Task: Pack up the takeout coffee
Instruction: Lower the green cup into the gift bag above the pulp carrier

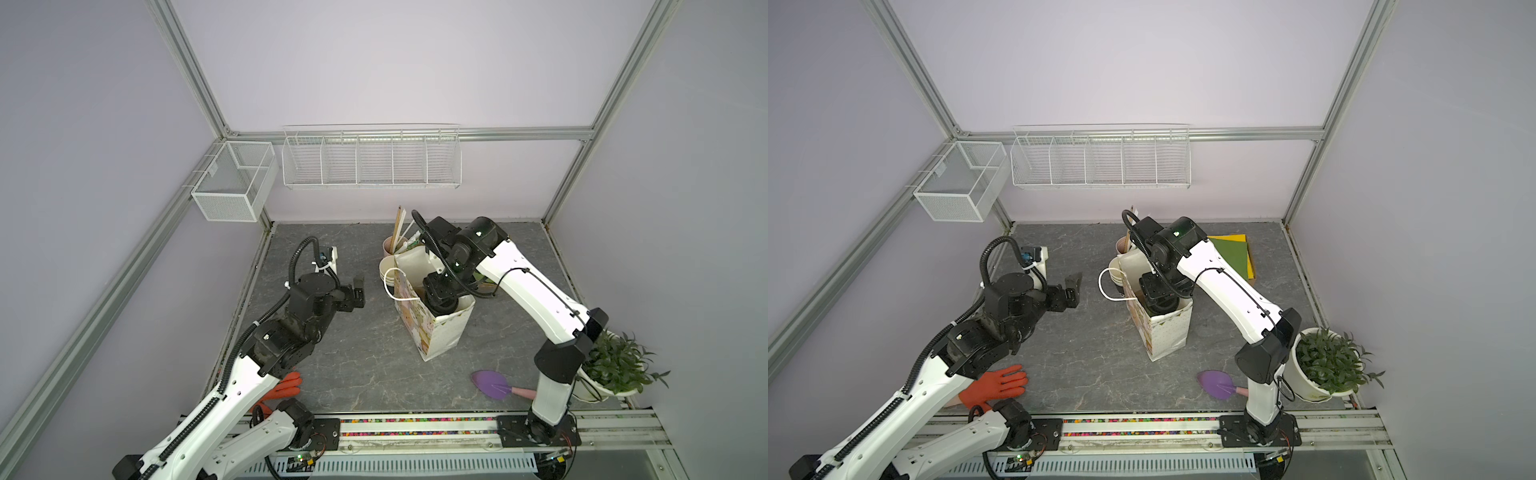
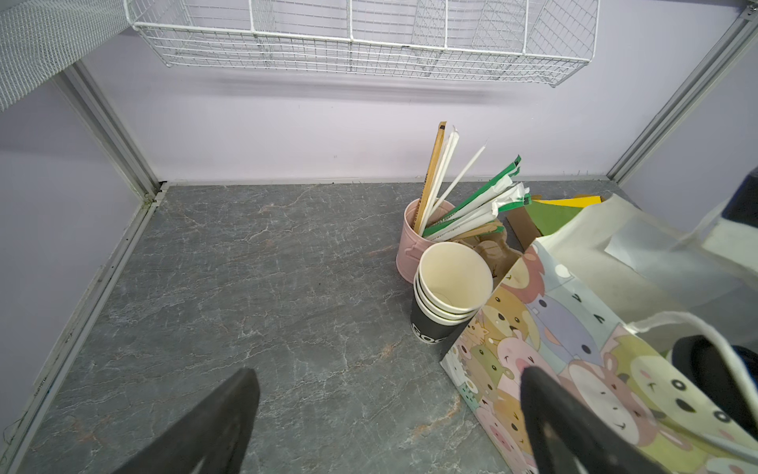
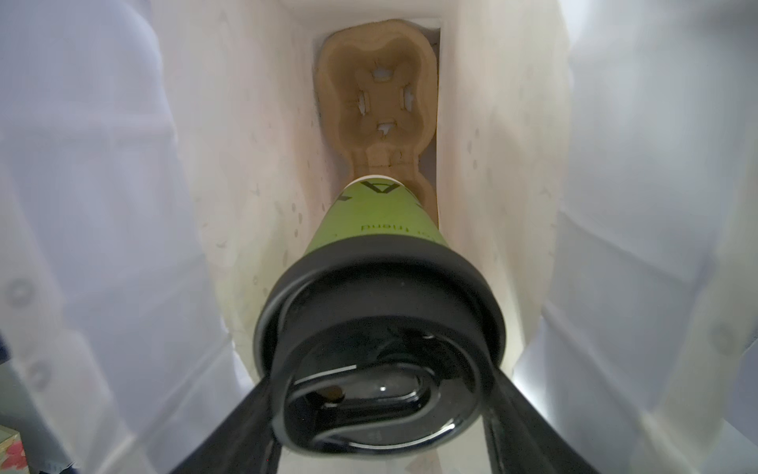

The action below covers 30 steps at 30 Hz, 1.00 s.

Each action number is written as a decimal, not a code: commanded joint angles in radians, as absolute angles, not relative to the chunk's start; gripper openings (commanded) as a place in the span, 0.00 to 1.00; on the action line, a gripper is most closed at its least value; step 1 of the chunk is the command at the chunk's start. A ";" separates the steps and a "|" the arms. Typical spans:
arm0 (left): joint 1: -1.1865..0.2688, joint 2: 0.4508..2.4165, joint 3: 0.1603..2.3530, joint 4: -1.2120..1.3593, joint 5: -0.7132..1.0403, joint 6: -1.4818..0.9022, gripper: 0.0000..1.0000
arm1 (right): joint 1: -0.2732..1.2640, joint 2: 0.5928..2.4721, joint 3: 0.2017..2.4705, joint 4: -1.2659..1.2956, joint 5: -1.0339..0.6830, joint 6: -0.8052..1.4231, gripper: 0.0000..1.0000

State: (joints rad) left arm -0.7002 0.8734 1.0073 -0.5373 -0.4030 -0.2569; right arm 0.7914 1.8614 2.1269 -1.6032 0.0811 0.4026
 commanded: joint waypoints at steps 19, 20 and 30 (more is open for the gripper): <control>-0.695 0.873 0.994 -0.546 -0.393 -0.248 0.99 | 0.801 1.855 2.021 -1.773 0.103 0.418 0.71; -0.695 0.874 0.994 -0.547 -0.393 -0.248 0.99 | 0.801 1.852 2.019 -1.773 0.104 0.419 0.71; -0.695 0.875 0.993 -0.545 -0.390 -0.248 0.99 | 0.811 1.824 1.986 -1.773 0.117 0.441 0.71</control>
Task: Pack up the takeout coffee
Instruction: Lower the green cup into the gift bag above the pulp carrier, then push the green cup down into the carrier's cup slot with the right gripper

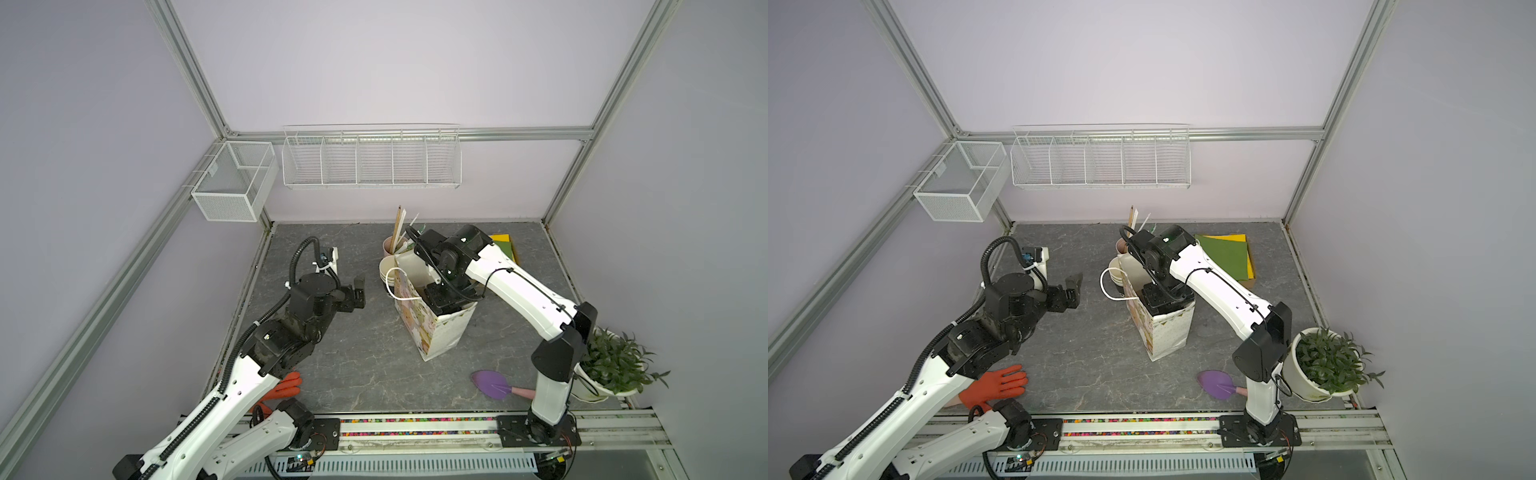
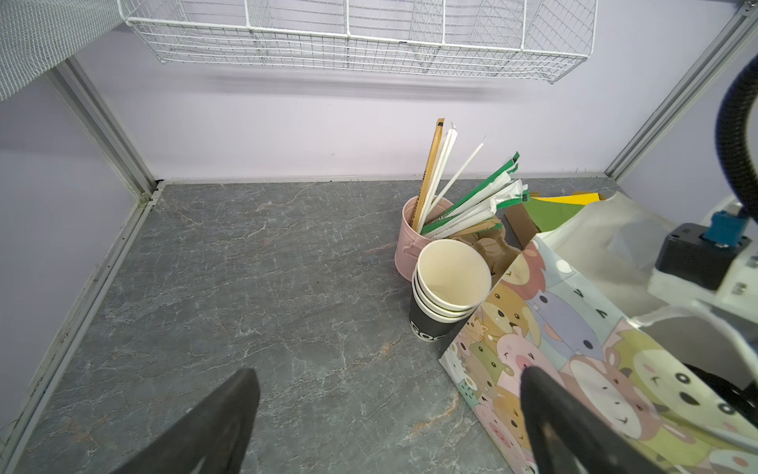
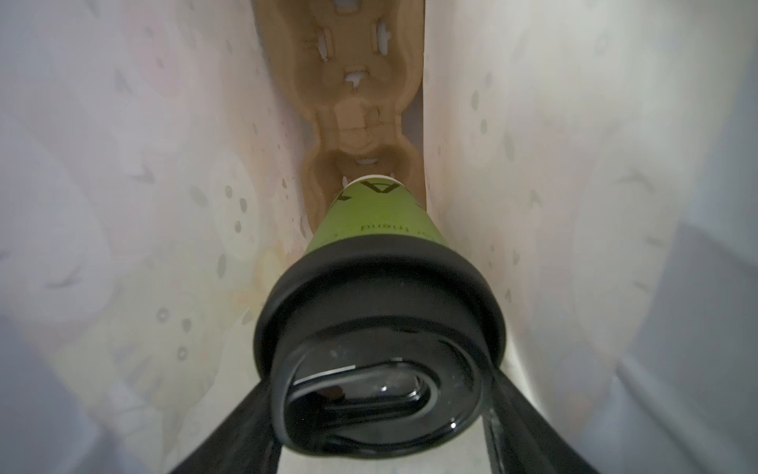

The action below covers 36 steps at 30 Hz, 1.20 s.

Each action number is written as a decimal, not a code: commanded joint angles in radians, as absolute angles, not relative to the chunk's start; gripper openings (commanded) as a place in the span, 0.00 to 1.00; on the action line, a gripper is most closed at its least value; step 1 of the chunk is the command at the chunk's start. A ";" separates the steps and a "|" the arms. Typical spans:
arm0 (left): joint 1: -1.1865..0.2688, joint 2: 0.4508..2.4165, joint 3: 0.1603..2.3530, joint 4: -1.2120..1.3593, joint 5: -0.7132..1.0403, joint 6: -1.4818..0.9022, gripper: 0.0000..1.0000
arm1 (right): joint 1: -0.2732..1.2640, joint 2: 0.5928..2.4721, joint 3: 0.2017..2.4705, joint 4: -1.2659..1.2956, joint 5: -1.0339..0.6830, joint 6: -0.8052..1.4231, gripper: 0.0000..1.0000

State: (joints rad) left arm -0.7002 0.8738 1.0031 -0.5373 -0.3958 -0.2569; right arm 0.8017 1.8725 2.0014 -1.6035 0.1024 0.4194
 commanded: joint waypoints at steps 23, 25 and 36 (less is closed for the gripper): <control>-0.695 0.890 0.995 -0.548 -0.397 -0.248 0.99 | 0.822 1.779 1.880 -1.691 0.094 0.448 0.71; -0.695 0.888 0.994 -0.548 -0.400 -0.247 0.99 | 0.821 1.778 1.879 -1.686 0.093 0.448 0.71; -0.695 0.888 0.994 -0.546 -0.397 -0.248 0.99 | 0.822 1.749 1.823 -1.601 0.072 0.451 0.70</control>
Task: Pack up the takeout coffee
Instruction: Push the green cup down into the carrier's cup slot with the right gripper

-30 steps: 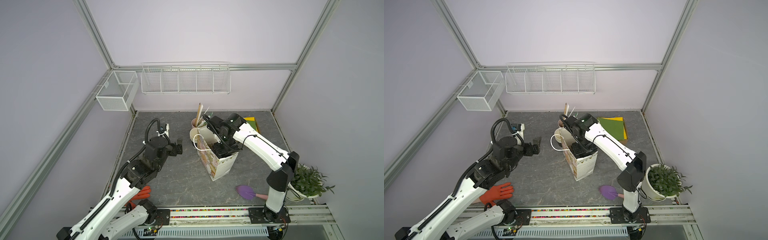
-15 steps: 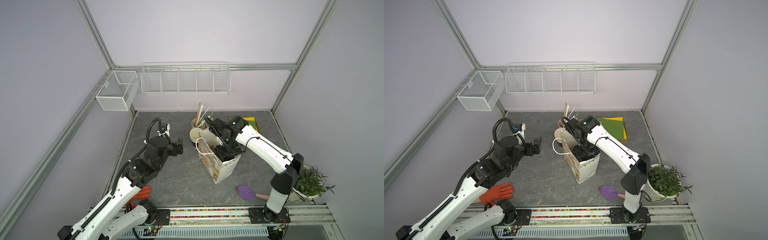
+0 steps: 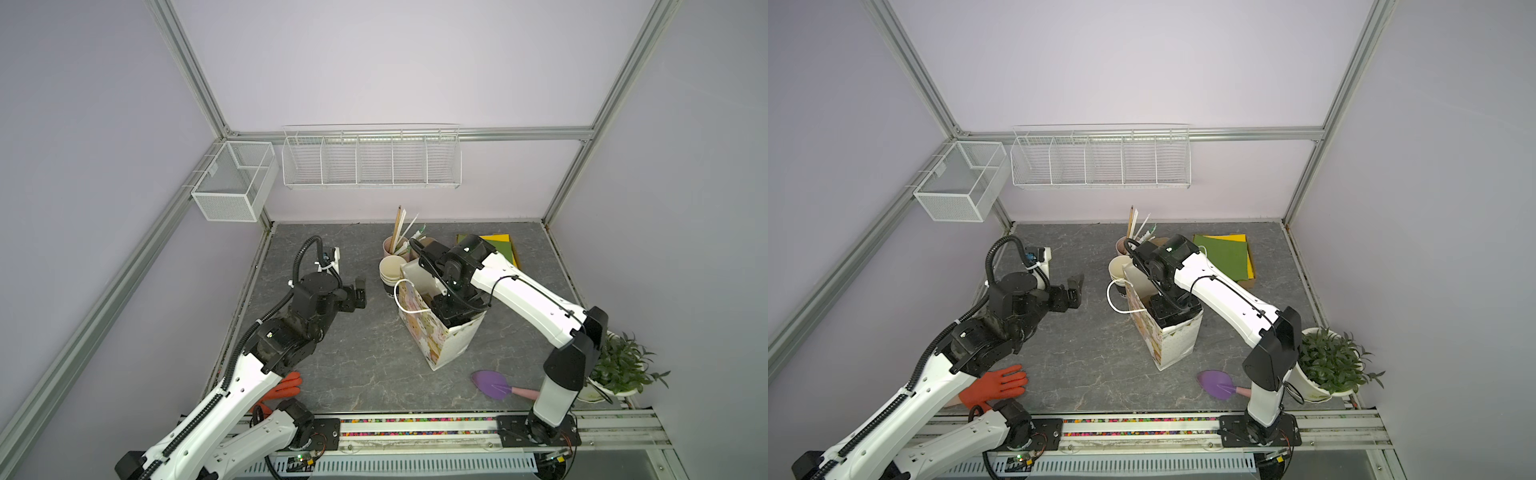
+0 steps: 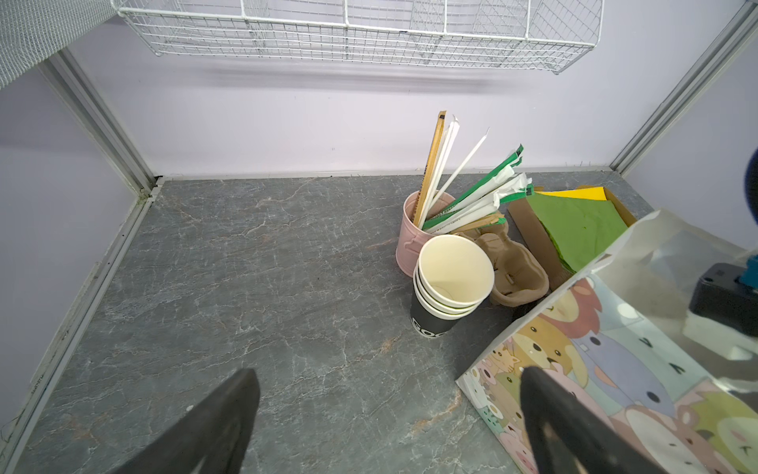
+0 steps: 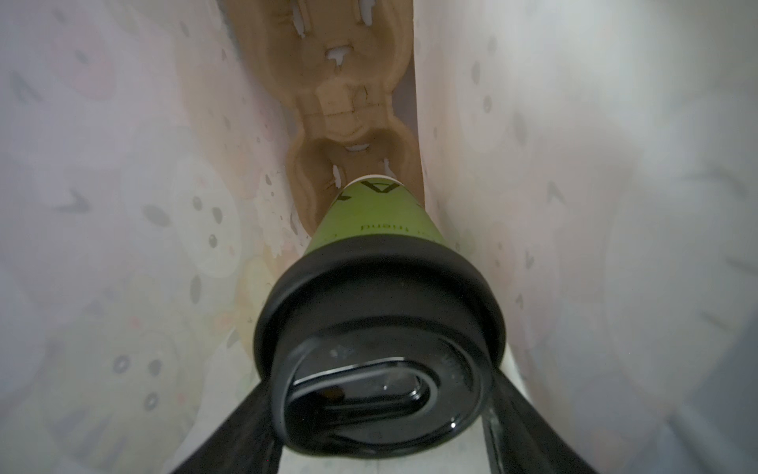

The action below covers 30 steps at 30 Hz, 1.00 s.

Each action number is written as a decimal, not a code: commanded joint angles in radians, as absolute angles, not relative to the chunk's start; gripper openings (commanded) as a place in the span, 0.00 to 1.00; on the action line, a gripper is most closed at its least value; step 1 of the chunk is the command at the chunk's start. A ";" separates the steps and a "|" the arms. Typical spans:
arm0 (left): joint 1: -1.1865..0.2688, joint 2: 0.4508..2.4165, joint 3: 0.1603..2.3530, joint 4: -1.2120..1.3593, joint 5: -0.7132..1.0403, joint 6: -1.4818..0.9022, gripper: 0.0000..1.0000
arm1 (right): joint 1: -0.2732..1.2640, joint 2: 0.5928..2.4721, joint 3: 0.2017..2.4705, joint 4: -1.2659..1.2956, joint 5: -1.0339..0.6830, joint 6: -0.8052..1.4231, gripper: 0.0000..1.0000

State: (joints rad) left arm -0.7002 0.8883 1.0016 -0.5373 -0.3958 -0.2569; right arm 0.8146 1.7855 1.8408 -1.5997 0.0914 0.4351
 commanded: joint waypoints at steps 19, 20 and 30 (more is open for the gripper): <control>-0.695 0.898 0.993 -0.546 -0.396 -0.246 0.99 | 0.821 1.710 1.738 -1.515 0.072 0.456 0.70; -0.695 0.899 0.993 -0.547 -0.396 -0.247 0.99 | 0.822 1.711 1.735 -1.510 0.071 0.454 0.70; -0.695 0.905 0.993 -0.546 -0.396 -0.246 0.99 | 0.822 1.706 1.700 -1.476 0.062 0.451 0.70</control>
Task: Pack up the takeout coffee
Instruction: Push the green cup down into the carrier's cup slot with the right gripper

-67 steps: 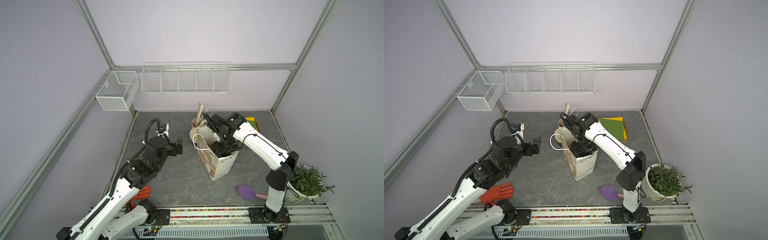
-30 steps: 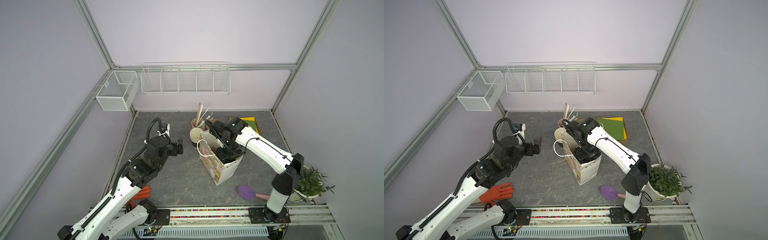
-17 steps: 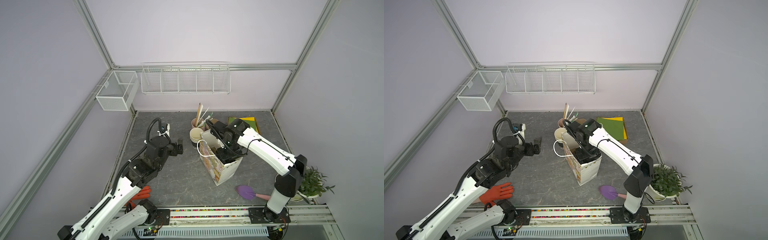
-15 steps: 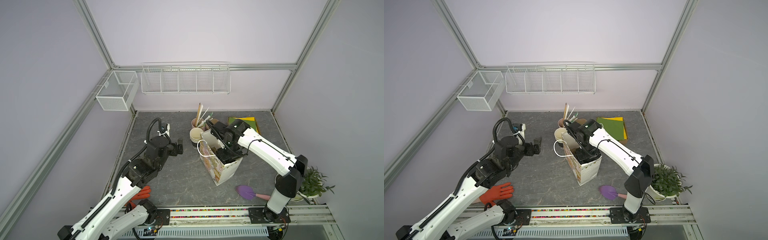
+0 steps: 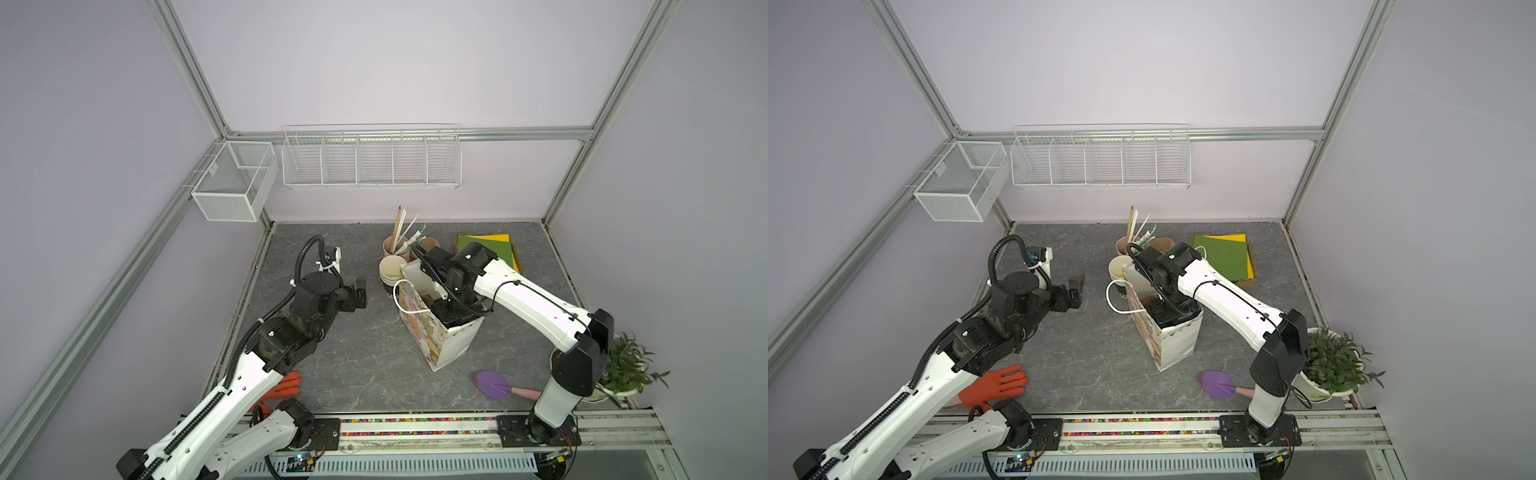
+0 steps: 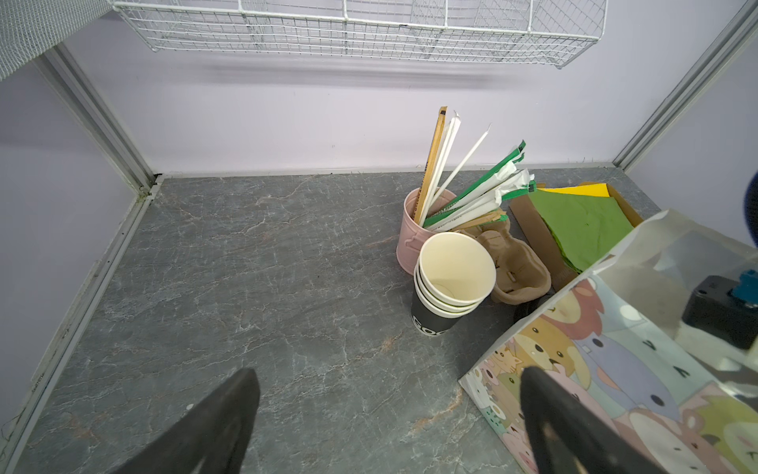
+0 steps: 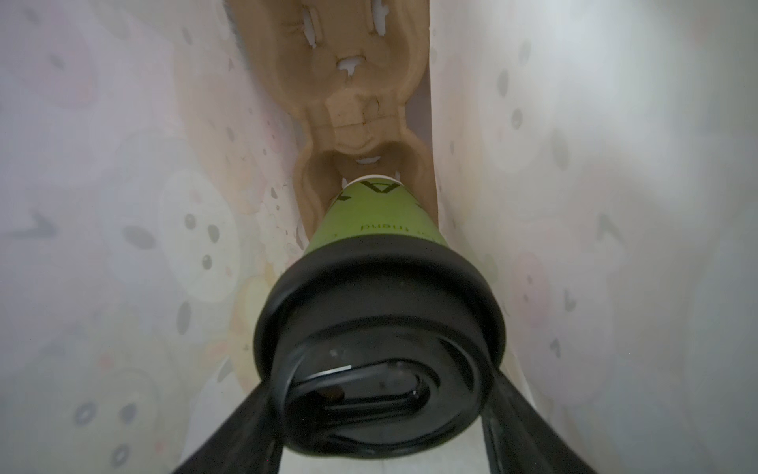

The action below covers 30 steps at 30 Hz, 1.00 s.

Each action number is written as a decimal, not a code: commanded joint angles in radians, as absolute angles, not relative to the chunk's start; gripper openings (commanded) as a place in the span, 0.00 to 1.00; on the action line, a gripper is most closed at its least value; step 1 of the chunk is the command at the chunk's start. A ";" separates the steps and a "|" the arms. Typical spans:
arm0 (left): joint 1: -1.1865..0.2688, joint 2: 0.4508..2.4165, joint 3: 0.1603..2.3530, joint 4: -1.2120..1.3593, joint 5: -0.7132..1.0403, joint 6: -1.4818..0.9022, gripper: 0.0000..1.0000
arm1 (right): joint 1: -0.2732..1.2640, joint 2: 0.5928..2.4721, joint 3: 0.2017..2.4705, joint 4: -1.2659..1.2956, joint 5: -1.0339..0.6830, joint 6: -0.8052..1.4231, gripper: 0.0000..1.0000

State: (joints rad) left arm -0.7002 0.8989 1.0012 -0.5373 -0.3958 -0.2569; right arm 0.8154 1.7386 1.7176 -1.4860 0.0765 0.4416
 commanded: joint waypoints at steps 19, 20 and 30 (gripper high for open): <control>-0.695 0.912 0.994 -0.548 -0.397 -0.245 0.99 | 0.813 1.674 1.598 -1.393 0.051 0.453 0.70; -0.696 0.912 0.993 -0.548 -0.397 -0.245 0.99 | 0.812 1.674 1.594 -1.391 0.051 0.453 0.70; -0.695 0.914 0.994 -0.548 -0.397 -0.244 0.99 | 0.809 1.664 1.554 -1.360 0.041 0.453 0.70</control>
